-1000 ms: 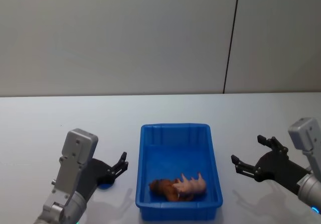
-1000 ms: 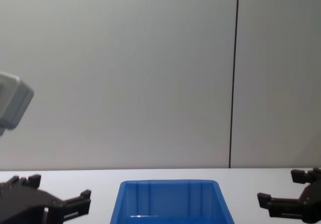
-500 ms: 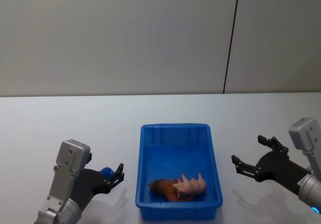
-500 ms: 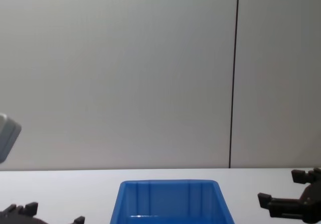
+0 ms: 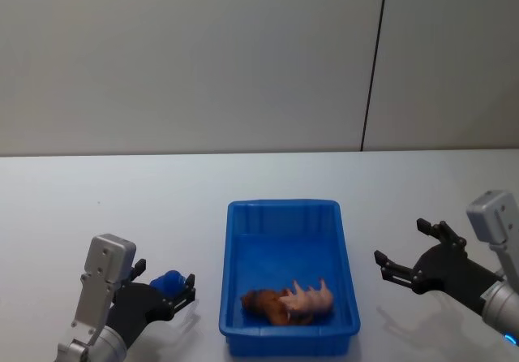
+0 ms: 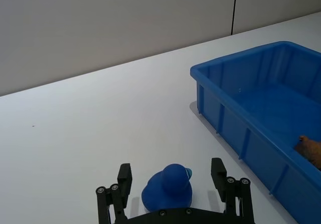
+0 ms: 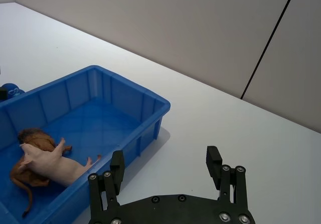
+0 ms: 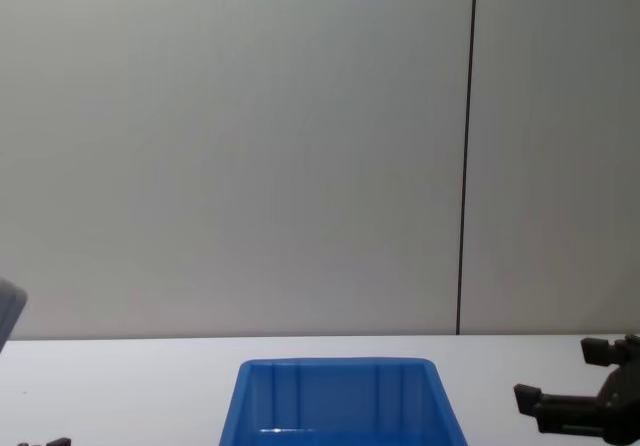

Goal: Pick up the two dolls from the table and place them into the box.

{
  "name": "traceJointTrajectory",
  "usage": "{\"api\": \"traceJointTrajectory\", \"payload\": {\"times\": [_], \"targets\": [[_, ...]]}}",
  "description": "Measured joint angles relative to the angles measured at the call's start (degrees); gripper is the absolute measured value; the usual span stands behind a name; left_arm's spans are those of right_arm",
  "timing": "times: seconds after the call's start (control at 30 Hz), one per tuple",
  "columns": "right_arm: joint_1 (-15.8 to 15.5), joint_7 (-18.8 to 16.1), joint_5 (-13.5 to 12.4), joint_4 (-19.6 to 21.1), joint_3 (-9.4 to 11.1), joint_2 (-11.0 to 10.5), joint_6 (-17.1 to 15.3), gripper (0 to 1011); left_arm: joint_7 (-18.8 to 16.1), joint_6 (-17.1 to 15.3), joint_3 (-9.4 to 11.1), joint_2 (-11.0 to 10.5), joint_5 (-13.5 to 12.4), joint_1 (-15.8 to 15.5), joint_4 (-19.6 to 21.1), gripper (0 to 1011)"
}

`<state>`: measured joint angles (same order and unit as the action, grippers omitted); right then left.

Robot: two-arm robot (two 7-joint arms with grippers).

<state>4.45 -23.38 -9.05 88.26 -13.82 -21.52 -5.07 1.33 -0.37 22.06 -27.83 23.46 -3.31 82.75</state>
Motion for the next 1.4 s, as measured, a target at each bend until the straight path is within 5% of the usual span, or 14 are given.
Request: {"api": "traceJointTrajectory", "payload": {"times": [0.57,1.03,1.4], "targets": [[0.0,0.0,0.0,0.0,0.0,0.0,0.0,1001,5.01,1.29,-0.51,1.86,0.52,-2.81,-6.58,993],[0.0,0.0,0.0,0.0,0.0,0.0,0.0,1001,7.41,1.81,-0.76,2.36,-0.15,-3.66,-8.88,636],[0.0,0.0,0.0,0.0,0.0,0.01,0.0,1001,8.48,2.73,-0.99,2.29,-0.43,-3.36,-9.41,540]]}}
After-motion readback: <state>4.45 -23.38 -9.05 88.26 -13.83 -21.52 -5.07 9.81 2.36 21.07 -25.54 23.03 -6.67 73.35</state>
